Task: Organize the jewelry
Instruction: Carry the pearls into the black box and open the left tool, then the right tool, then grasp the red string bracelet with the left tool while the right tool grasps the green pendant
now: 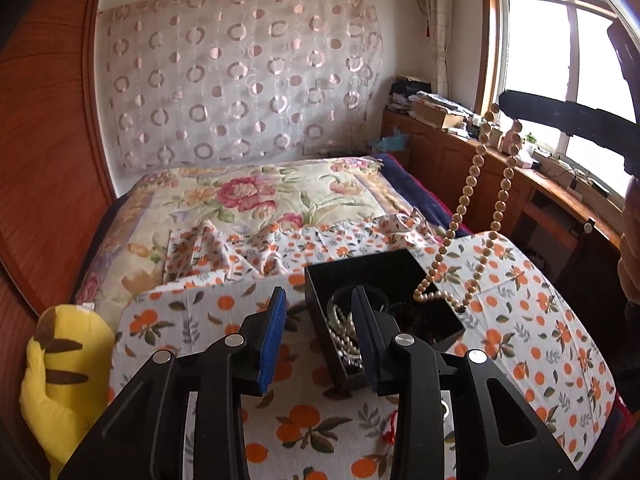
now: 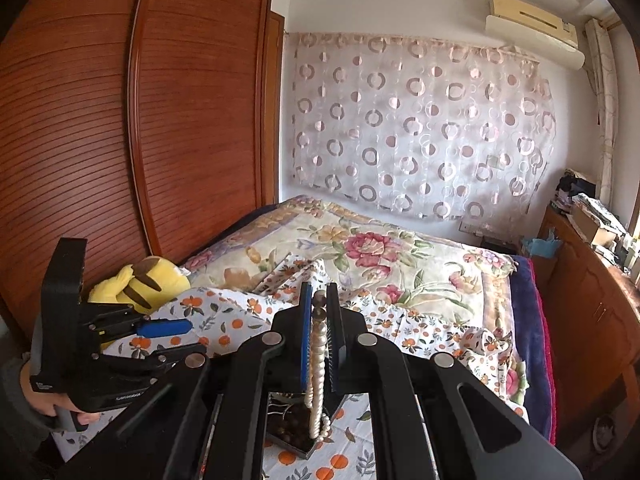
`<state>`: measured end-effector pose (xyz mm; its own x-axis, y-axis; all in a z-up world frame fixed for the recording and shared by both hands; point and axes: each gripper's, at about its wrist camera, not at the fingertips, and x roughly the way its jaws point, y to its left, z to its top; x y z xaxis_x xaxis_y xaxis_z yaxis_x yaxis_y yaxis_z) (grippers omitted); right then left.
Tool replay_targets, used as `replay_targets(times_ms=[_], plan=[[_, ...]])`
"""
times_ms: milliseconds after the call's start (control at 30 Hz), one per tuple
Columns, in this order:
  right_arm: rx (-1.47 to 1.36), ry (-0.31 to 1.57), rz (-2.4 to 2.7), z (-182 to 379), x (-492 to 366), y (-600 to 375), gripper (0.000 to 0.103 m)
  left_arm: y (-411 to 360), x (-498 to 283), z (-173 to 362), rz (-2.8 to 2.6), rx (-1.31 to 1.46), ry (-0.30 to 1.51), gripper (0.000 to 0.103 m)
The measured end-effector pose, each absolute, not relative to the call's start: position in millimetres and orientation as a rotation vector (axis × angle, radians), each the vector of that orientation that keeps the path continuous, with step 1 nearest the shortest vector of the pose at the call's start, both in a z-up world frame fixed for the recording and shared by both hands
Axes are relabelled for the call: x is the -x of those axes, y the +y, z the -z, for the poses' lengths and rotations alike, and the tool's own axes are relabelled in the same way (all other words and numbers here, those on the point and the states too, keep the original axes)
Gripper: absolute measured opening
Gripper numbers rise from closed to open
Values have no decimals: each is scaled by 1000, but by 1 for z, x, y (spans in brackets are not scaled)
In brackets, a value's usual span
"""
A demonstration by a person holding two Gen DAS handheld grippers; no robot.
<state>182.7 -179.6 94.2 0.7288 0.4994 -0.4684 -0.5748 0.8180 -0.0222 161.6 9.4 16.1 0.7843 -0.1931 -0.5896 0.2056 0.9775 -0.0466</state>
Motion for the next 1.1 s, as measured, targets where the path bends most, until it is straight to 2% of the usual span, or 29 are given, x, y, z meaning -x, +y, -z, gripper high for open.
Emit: replay_targets(times_ms=[167,400,1100], plan=[[184,479,-605,-90,-182,-171,8,11,-154,-4,217,-24,648,37],[194,528,-600,-73,-186,-170,9,10,-143,10,231,-28,665,39],[244,691,-630,32,-135,-185,10,-18,-132,74,340,-55,820,41]])
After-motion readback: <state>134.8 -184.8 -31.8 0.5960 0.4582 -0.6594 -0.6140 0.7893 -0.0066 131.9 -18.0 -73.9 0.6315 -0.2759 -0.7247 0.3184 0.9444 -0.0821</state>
